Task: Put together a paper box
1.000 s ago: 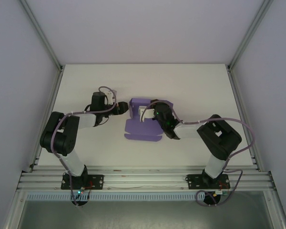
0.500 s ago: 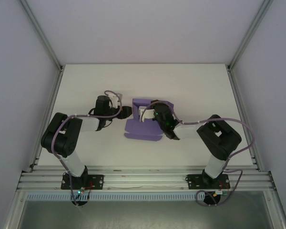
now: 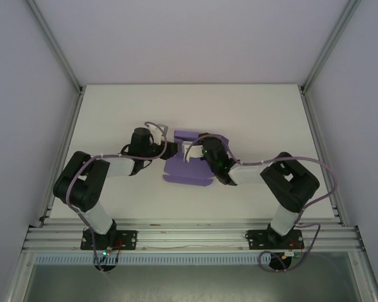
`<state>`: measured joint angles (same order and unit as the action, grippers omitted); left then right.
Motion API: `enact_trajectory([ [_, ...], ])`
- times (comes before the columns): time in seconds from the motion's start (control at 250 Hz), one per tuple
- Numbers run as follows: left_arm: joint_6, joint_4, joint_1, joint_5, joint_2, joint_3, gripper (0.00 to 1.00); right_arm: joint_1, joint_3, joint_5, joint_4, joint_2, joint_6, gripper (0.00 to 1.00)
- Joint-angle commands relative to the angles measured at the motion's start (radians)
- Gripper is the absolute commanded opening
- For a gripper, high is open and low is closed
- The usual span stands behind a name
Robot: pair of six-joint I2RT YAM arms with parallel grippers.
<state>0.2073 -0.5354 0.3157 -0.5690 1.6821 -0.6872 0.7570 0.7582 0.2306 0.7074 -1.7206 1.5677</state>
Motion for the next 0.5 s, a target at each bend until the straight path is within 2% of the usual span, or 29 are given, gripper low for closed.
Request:
enact_trajectory([
  [0.0, -0.029, -0.04, 0.02, 0.086, 0.025, -0.021, 0.49, 0.013, -0.006, 0.011, -0.032, 0.032, -0.022, 0.0],
  [0.088, -0.02, -0.081, 0.048, 0.133, 0.036, -0.009, 0.49, 0.021, -0.014, 0.032, -0.031, 0.027, -0.018, 0.0],
  [0.228, -0.05, -0.148, 0.108, 0.296, 0.039, 0.023, 0.48, 0.03, -0.025, 0.042, -0.032, 0.028, -0.037, 0.0],
  [0.392, -0.051, -0.206, 0.114, 0.315, 0.058, 0.032, 0.5, 0.031, -0.025, 0.038, -0.068, 0.038, -0.073, 0.0],
  [0.496, -0.063, -0.228, 0.115, 0.291, 0.081, 0.025, 0.48, 0.031, -0.026, 0.032, -0.086, 0.041, -0.084, 0.0],
])
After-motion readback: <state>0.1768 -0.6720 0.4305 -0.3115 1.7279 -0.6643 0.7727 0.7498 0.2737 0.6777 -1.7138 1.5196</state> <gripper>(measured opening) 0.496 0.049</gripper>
